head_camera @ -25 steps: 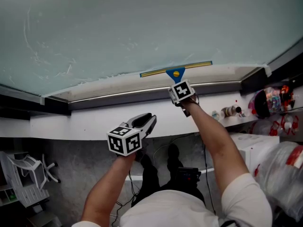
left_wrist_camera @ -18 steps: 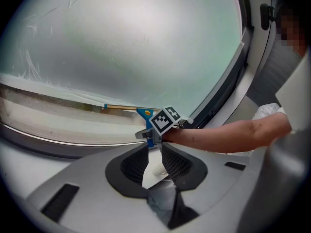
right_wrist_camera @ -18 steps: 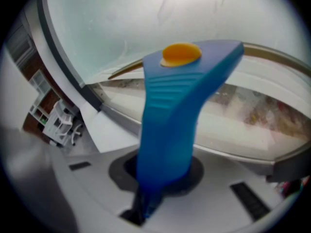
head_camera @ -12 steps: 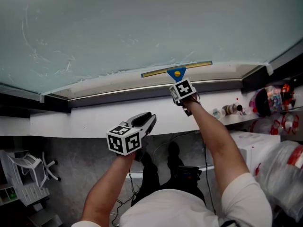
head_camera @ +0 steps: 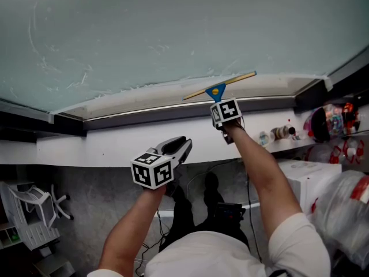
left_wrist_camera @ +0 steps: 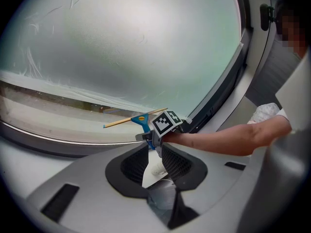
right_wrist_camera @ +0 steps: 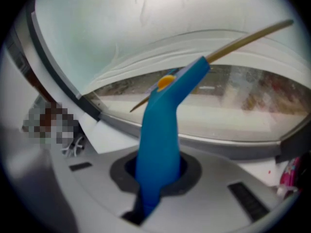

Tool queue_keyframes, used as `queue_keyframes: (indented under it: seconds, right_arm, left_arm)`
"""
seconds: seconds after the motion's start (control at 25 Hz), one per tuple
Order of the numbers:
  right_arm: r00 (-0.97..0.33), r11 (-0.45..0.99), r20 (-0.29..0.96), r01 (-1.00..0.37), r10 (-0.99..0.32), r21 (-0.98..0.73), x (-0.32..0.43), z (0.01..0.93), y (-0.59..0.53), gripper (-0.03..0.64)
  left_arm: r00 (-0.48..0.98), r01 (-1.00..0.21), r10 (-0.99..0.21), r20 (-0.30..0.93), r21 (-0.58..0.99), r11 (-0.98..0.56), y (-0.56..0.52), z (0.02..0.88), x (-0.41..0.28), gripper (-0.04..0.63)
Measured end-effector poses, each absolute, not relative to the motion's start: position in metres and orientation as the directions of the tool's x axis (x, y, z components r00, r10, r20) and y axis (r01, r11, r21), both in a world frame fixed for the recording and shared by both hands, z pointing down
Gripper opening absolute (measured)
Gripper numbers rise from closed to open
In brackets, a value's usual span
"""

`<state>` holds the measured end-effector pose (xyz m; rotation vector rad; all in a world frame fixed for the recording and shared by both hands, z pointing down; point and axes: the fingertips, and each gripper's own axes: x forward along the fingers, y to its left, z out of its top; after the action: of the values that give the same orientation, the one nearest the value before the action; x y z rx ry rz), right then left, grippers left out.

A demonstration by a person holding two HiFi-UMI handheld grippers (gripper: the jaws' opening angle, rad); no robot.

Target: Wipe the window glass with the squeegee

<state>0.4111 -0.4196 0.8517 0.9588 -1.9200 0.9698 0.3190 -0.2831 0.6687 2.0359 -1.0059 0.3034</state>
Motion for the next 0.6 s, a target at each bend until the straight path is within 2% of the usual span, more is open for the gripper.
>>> queue_keyframes:
  seconds: [0.6]
  right_arm:
    - [-0.451,0.401,0.861,-0.852,-0.235,-0.337,0.403,0.851,-0.377,0.041]
  left_arm:
    - [0.66,-0.738,-0.547,0.515,0.582,-0.342,-0.261,0.667,0.317,0.107]
